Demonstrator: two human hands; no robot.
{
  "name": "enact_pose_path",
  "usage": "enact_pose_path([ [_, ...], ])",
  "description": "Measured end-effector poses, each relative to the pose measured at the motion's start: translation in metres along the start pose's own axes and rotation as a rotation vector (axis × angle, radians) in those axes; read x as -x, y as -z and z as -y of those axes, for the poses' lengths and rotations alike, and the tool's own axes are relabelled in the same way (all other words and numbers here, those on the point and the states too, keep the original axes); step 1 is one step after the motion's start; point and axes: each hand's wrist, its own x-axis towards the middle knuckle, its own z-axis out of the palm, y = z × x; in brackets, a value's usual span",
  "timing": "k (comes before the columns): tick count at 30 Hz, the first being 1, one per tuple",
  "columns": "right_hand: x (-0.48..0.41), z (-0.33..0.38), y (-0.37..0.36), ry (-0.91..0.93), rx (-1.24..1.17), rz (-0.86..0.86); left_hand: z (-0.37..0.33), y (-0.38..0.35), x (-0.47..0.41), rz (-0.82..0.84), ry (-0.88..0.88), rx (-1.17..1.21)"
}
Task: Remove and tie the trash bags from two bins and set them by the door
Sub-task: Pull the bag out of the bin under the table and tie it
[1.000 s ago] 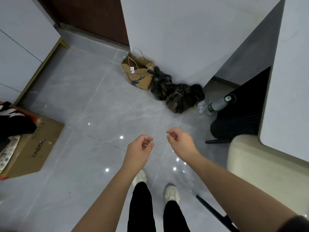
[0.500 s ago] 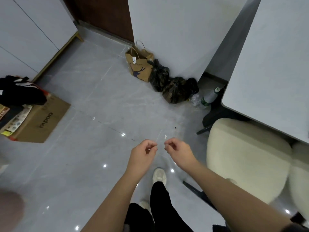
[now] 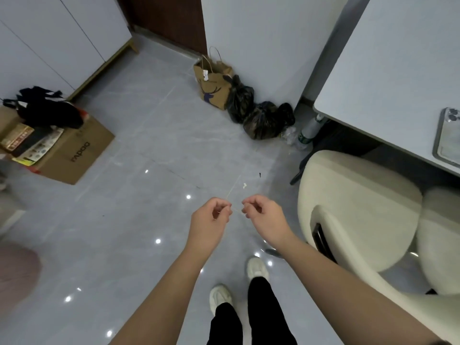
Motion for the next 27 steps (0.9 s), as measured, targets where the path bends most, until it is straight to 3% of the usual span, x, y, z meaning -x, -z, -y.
enact_pose_path([
  [15, 0.066, -0.06, 0.107, 0.126, -0.024, 0.154, -0.022, -0.114, 0.108, -0.28, 0.046, 0.153],
  [27, 0.14, -0.103, 0.14, 0.165, -0.07, 0.173, -0.013, -0.159, 0.185, -0.309, 0.022, 0.17],
])
